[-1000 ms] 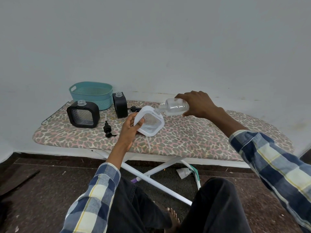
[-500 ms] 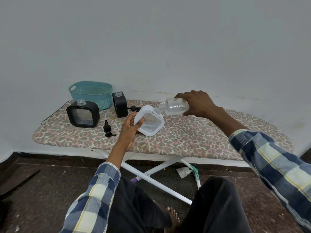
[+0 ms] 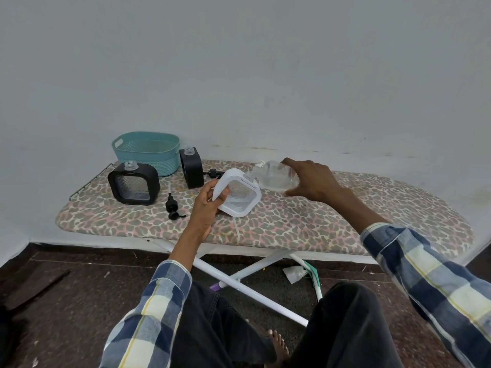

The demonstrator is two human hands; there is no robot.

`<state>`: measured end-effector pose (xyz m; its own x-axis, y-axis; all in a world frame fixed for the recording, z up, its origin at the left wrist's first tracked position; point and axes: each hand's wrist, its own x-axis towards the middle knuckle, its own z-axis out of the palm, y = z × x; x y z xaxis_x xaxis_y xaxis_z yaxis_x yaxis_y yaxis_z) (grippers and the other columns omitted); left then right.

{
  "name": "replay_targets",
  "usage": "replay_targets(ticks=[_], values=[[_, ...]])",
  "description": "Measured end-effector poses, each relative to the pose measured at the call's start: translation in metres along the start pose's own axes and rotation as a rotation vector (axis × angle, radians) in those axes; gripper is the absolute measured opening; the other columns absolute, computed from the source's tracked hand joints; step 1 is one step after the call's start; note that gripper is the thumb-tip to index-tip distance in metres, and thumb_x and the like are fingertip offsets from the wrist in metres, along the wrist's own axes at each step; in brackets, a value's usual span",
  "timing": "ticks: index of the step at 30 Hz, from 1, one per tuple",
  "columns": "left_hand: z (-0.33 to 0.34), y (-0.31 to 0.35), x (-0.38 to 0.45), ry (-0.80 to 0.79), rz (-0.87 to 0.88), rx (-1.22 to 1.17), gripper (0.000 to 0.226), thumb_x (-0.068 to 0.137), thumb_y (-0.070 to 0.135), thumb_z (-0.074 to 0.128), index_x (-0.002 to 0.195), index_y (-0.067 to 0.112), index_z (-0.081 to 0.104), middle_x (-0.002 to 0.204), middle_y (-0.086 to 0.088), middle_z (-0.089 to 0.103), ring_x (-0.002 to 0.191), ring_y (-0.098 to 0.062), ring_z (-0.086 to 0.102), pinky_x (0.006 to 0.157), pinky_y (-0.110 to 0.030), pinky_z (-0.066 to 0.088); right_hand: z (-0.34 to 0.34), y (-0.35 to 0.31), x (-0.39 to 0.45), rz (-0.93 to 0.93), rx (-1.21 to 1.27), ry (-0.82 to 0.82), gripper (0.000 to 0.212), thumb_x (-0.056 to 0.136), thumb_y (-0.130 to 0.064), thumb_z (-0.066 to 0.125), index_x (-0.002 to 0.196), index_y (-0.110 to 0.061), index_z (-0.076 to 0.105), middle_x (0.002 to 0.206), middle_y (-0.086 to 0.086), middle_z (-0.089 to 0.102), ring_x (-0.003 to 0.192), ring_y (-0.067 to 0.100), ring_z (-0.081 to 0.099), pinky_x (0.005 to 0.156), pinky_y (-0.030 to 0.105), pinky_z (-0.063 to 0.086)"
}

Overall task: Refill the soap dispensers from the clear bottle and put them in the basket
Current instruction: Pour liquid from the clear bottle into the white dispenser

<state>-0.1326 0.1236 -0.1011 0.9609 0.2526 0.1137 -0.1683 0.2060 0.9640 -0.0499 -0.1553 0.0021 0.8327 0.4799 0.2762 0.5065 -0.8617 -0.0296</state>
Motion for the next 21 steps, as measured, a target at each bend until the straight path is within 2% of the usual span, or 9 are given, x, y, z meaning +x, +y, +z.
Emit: replay_targets(ticks=[5, 7, 10, 14, 16, 21], values=[[0.001, 0.001, -0.001, 0.003, -0.002, 0.005, 0.043, 0.099, 0.020, 0.071, 0.140, 0.012, 0.060, 0.128, -0.008, 0.070, 0.113, -0.031, 0.070, 0.066, -0.040, 0.066, 0.013, 0.004, -0.003, 0.032, 0.085, 0.025, 0.075, 0.078, -0.051, 0.087, 0.140, -0.033, 0.050, 0.114, 0.002, 0.072, 0.099, 0.029, 0.067, 0.070, 0.036, 0.048], [0.002, 0.002, -0.001, 0.000, 0.001, 0.007, 0.042, 0.100, 0.020, 0.070, 0.140, 0.011, 0.060, 0.128, -0.008, 0.070, 0.113, -0.028, 0.071, 0.068, -0.038, 0.066, 0.019, 0.004, -0.005, 0.062, 0.158, 0.049, 0.074, 0.077, -0.052, 0.087, 0.138, -0.033, 0.050, 0.112, -0.001, 0.072, 0.099, 0.028, 0.068, 0.070, 0.036, 0.052], [0.004, 0.004, -0.002, 0.003, -0.005, 0.000, 0.041, 0.102, 0.018, 0.067, 0.142, 0.008, 0.058, 0.126, -0.005, 0.070, 0.109, -0.021, 0.072, 0.072, -0.032, 0.064, 0.028, 0.003, -0.008, 0.123, 0.353, 0.113, 0.075, 0.073, -0.053, 0.090, 0.135, -0.032, 0.053, 0.110, -0.006, 0.074, 0.094, 0.021, 0.070, 0.074, 0.038, 0.059], [0.004, 0.003, -0.002, 0.010, -0.005, 0.010, 0.039, 0.104, 0.017, 0.065, 0.141, 0.010, 0.058, 0.124, -0.002, 0.071, 0.110, -0.018, 0.072, 0.077, -0.033, 0.065, 0.039, 0.000, -0.010, 0.252, 0.692, 0.242, 0.072, 0.070, -0.050, 0.095, 0.129, -0.030, 0.058, 0.105, -0.010, 0.074, 0.089, 0.008, 0.070, 0.072, 0.029, 0.055], [0.003, 0.002, -0.002, 0.017, -0.009, 0.023, 0.040, 0.104, 0.019, 0.066, 0.142, 0.010, 0.057, 0.124, -0.001, 0.071, 0.111, -0.018, 0.072, 0.082, -0.036, 0.065, 0.045, -0.001, -0.010, 0.333, 0.836, 0.297, 0.070, 0.071, -0.045, 0.096, 0.129, -0.029, 0.060, 0.107, -0.007, 0.074, 0.093, 0.007, 0.070, 0.074, 0.026, 0.053], [0.004, 0.003, 0.000, 0.045, -0.027, 0.004, 0.040, 0.105, 0.019, 0.063, 0.143, 0.009, 0.055, 0.121, -0.001, 0.070, 0.111, -0.019, 0.070, 0.084, -0.033, 0.065, 0.065, 0.004, -0.015, 0.485, 1.065, 0.403, 0.075, 0.069, -0.049, 0.094, 0.133, -0.035, 0.058, 0.124, -0.004, 0.072, 0.112, 0.017, 0.070, 0.096, 0.046, 0.061]])
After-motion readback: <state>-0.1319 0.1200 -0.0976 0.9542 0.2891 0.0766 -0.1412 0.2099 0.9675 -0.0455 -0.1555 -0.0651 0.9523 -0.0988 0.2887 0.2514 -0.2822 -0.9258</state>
